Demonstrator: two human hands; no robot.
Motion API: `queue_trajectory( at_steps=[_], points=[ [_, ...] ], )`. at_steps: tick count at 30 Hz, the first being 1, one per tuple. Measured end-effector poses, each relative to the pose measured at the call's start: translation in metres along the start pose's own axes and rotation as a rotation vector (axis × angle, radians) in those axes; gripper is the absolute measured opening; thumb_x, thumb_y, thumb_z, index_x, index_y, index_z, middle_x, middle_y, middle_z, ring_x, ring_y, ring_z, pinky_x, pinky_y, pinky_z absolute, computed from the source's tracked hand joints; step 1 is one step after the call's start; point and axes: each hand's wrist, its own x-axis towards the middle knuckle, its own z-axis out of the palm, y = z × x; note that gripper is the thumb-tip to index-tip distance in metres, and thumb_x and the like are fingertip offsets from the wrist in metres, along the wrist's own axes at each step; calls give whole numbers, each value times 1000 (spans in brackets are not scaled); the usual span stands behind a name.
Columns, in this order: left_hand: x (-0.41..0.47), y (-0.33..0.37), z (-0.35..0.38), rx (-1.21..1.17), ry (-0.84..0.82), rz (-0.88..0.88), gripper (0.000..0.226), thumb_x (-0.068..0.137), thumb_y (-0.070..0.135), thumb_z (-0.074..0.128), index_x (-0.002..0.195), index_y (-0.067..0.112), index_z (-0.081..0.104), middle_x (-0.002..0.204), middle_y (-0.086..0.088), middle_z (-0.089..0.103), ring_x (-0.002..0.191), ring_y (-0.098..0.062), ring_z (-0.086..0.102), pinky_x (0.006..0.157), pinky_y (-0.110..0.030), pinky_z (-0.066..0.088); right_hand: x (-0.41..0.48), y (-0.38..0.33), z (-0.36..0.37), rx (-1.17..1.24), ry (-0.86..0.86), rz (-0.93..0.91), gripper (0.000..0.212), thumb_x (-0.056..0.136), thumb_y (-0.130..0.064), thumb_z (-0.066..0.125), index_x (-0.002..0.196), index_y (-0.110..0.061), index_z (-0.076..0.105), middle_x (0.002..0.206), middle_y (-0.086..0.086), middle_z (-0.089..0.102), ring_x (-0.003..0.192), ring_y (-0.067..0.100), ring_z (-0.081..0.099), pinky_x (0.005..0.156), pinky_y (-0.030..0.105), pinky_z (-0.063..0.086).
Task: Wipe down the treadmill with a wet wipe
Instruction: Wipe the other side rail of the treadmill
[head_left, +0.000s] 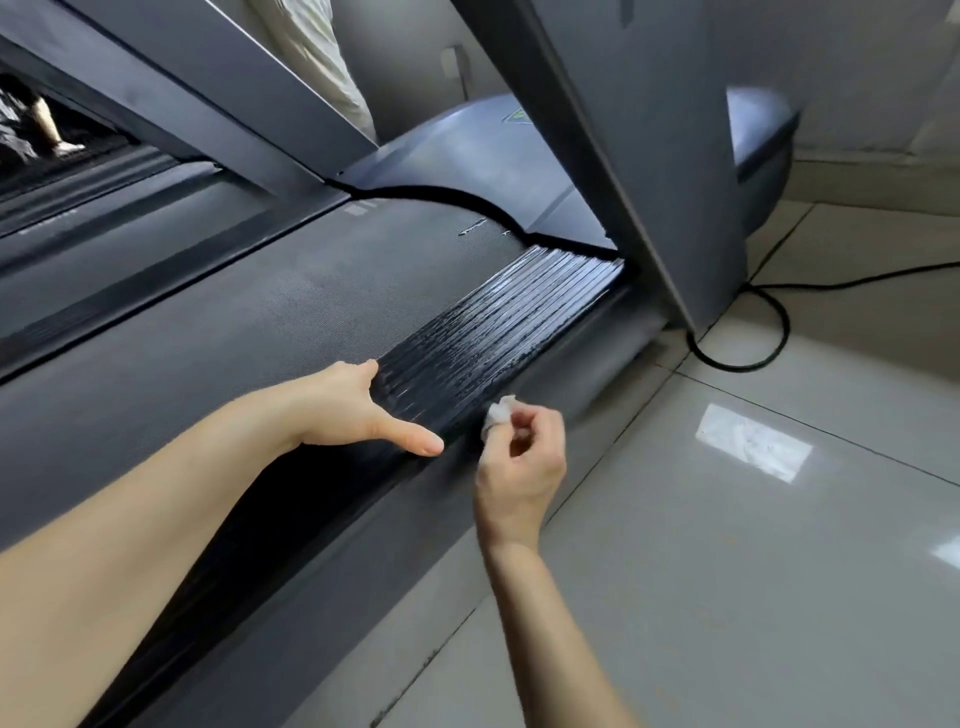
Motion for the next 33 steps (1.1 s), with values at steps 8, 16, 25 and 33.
queue_trajectory(
  at_steps=[8, 16, 25, 33],
  points=[
    [-1, 5, -3, 10, -15, 9, 153, 45, 84, 79, 165, 21, 10, 171, 3, 17, 157, -21, 17, 124, -42, 20, 95, 13, -10, -33, 105, -22, 7, 95, -12, 62, 101, -11, 60, 90, 1, 66, 81, 13, 62, 83, 39, 55],
    [3, -5, 3, -84, 9, 31, 159, 34, 92, 80, 164, 23, 18, 167, 3, 27, 154, -22, 27, 125, -46, 26, 102, 20, -15, -52, 152, 169, 19, 97, -19, 64, 81, -12, 58, 72, -5, 58, 64, 3, 50, 67, 26, 43],
    [-27, -40, 29, -109, 256, 66, 155, 42, 99, 69, 164, 22, 14, 170, -1, 20, 155, -24, 24, 124, -51, 25, -118, -19, 5, -24, -314, 92, 16, 98, -14, 60, 84, -15, 52, 79, -8, 64, 72, 14, 59, 68, 18, 44],
    [-65, -110, 31, -135, 19, 17, 155, 42, 86, 82, 164, 34, 2, 171, 7, 10, 158, -17, 11, 128, -43, 15, -10, -12, -3, -154, -12, 131, 22, 100, -30, 61, 82, -18, 54, 76, -11, 63, 74, 11, 61, 83, 46, 54]
  ],
)
